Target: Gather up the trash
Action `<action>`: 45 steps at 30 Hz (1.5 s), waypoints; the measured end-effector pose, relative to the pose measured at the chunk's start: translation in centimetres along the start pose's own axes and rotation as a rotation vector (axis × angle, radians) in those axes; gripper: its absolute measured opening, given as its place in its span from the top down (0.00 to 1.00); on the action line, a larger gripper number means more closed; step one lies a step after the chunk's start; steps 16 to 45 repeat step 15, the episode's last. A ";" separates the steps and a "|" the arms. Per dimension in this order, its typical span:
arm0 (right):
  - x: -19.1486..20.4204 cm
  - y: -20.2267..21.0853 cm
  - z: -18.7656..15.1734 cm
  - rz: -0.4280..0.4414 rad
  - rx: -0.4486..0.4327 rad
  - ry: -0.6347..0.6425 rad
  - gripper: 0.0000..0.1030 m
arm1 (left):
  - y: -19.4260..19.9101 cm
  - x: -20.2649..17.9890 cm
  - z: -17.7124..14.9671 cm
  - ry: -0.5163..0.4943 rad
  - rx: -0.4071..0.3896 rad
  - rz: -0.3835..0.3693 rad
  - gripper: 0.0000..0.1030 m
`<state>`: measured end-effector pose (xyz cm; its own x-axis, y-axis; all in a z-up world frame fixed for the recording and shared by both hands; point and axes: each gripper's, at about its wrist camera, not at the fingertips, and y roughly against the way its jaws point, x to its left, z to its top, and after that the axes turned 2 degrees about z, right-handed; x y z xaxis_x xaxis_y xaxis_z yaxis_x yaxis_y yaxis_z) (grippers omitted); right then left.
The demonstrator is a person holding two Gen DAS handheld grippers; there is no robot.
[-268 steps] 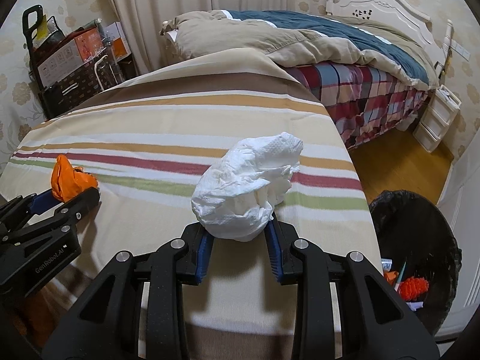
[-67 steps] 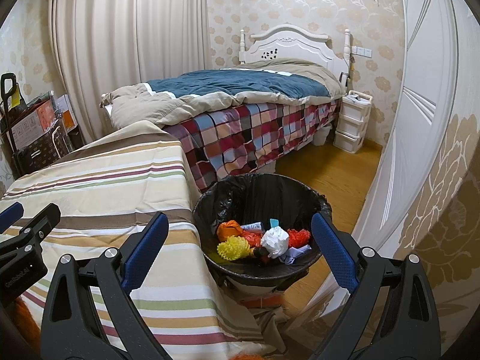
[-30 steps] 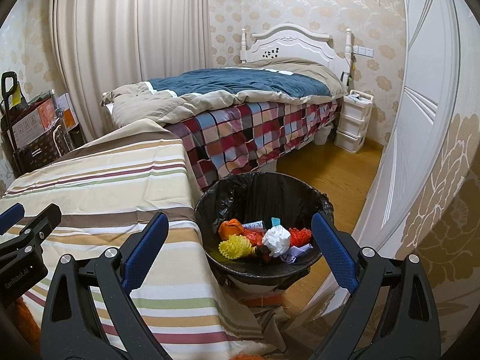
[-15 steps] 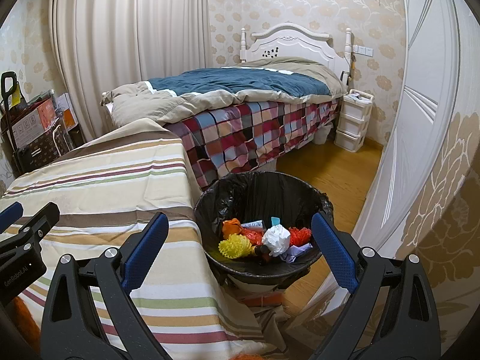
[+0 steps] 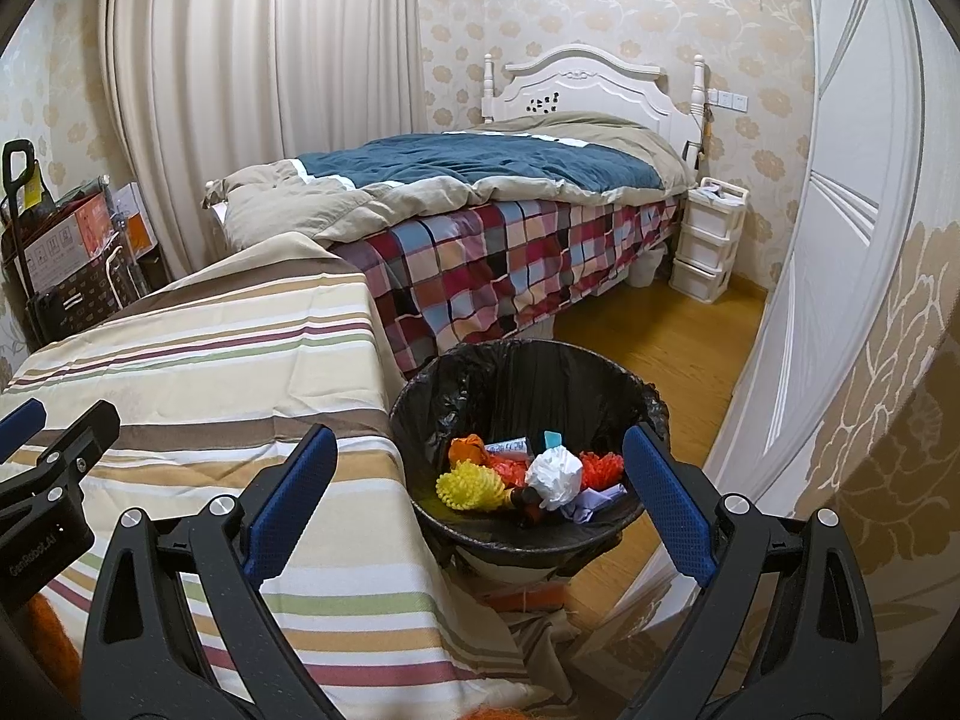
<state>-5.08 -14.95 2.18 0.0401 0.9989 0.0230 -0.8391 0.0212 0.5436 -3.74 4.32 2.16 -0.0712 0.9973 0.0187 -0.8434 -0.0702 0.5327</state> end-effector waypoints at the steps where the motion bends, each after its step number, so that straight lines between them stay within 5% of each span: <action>1: 0.0 0.0 0.0 0.000 0.000 0.000 0.09 | 0.0 0.0 0.0 0.002 0.002 -0.002 0.12; 15: 2.0 -0.3 -0.4 0.030 0.030 0.027 0.09 | -1.9 2.7 -0.2 0.015 0.046 0.064 0.12; 45: 2.0 -0.3 -0.4 0.030 0.030 0.027 0.09 | -1.9 2.7 -0.2 0.015 0.046 0.064 0.12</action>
